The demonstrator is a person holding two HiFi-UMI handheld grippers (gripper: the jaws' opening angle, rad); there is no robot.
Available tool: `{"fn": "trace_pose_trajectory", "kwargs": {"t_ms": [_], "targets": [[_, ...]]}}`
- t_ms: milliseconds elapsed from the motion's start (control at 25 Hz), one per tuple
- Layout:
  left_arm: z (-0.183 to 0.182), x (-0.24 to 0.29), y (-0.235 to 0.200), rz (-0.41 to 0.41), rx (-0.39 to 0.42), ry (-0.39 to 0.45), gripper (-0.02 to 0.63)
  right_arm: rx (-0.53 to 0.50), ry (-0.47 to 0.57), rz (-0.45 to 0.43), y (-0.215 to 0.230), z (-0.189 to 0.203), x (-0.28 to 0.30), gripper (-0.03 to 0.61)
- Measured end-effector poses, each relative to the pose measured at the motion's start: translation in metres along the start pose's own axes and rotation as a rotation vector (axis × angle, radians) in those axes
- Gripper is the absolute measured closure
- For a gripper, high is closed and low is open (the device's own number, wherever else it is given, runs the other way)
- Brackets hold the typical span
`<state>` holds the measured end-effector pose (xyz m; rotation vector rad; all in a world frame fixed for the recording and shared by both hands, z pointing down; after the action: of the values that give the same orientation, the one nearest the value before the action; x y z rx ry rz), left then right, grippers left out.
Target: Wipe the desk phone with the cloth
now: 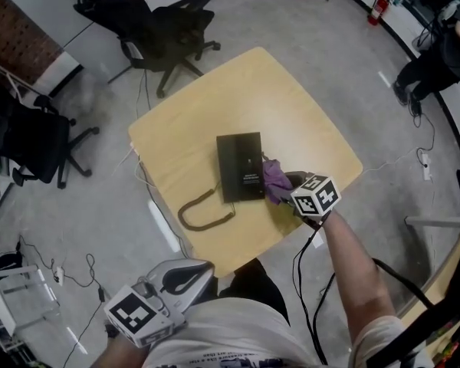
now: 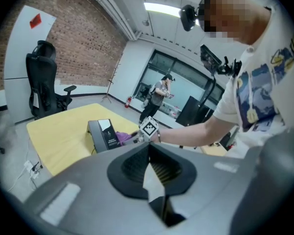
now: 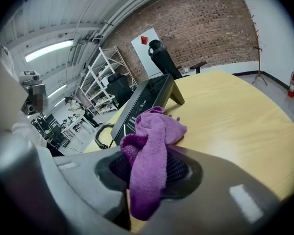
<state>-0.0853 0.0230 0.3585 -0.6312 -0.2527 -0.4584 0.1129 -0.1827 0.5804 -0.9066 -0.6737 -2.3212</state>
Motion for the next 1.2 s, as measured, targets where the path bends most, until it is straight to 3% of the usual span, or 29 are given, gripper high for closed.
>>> {"fn": "trace_pose_trajectory", "kwargs": {"t_ms": [1000, 1200], "targets": [[0.026, -0.068, -0.015, 0.151, 0.033, 0.044, 0.611, 0.049, -0.186, 0.263, -0.053, 0.054, -0.025, 0.454], [0.030, -0.081, -0.019, 0.179, 0.040, 0.040, 0.611, 0.082, -0.179, 0.255, -0.084, 0.050, -0.034, 0.454]]}}
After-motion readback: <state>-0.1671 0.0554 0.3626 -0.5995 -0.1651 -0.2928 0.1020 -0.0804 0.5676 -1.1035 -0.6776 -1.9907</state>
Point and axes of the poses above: the fingertips, and each gripper's own axes: x forward along the fingers, y to its right, z out of its underside, the point moved 6 cm from there along -x, backward along the fingers, and after that the axes turned 13 degrees about z, right-handed, at the moved point
